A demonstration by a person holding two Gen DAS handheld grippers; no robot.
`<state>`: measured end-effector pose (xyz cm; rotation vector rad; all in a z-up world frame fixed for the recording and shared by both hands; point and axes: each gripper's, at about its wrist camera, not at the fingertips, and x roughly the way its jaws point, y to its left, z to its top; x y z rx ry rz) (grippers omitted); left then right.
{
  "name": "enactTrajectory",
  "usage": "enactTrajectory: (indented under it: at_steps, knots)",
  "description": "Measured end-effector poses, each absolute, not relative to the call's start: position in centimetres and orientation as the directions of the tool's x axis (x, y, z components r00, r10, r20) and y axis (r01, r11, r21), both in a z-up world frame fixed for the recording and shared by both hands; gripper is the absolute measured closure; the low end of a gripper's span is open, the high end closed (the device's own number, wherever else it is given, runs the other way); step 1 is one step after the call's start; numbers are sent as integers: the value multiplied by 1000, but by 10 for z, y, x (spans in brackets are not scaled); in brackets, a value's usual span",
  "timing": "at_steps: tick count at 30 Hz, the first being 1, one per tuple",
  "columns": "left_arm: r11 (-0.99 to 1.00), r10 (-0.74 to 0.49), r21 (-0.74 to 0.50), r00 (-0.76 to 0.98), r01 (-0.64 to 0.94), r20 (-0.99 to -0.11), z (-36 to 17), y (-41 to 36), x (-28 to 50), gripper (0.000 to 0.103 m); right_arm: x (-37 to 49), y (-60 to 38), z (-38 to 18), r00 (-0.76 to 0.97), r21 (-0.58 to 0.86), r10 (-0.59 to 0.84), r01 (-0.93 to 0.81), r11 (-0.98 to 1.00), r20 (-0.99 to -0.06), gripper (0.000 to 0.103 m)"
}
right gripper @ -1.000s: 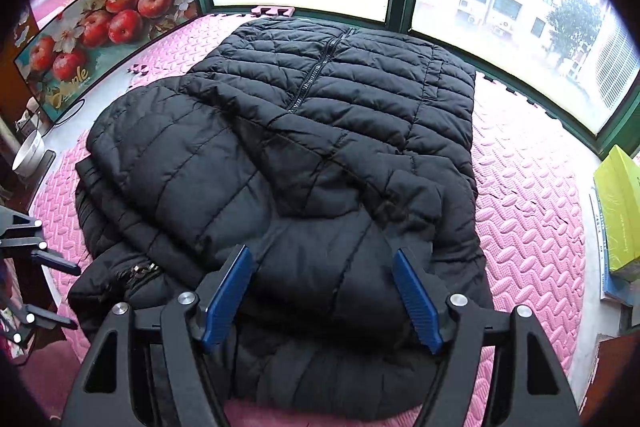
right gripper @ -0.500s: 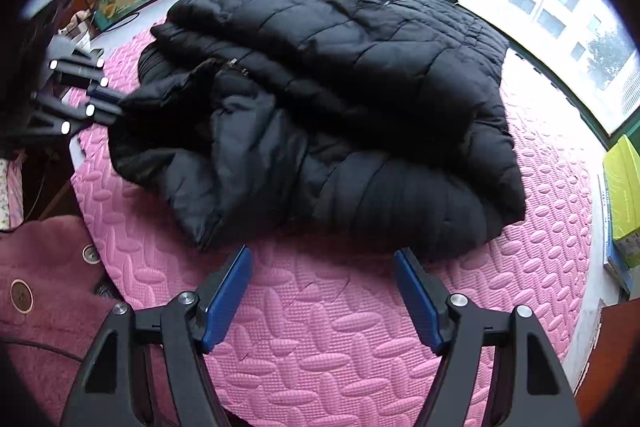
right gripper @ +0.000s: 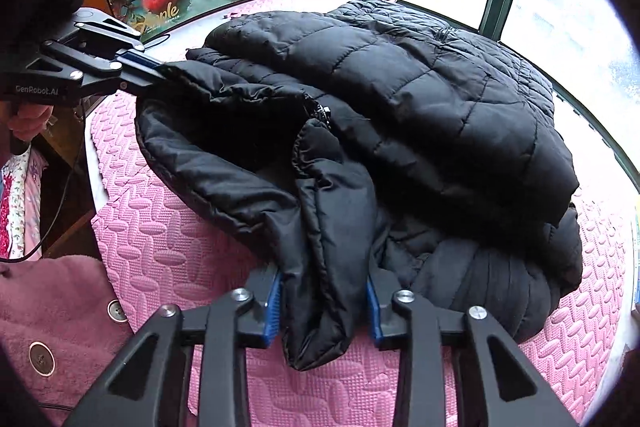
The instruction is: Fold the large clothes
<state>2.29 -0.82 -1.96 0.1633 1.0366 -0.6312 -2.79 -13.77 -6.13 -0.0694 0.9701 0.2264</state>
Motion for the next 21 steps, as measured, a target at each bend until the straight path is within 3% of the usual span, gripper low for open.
enactTrajectory:
  at_steps: [3,5,7,12,18,19,21]
  knots:
    - [798,-419,-138,374,587,-827,-17,1,6,74,-28,-145,-48,572,68,170,-195,978,-802,79]
    - [804,-400,-80,436,590,-806,-12,8,-8,41,-28,-150,-35,599,93,179,-173,981,-780,81]
    - [812,-386,-32,495,583,-779,-7,17,-21,26,-24,-153,-26,618,110,185,-157,981,-764,81]
    - [817,-305,101,575,567,-760,-17,21,-36,25,-14,-164,-3,663,157,201,-126,979,-721,82]
    - [784,-109,372,700,497,-706,-58,-3,-32,26,-13,-169,14,699,183,202,-102,978,-686,82]
    - [770,-77,419,723,480,-686,-65,-9,-32,29,-12,-169,15,702,184,201,-101,978,-684,82]
    - [734,-11,514,764,444,-645,-79,-18,-30,46,-13,-169,13,702,186,199,-96,978,-683,83]
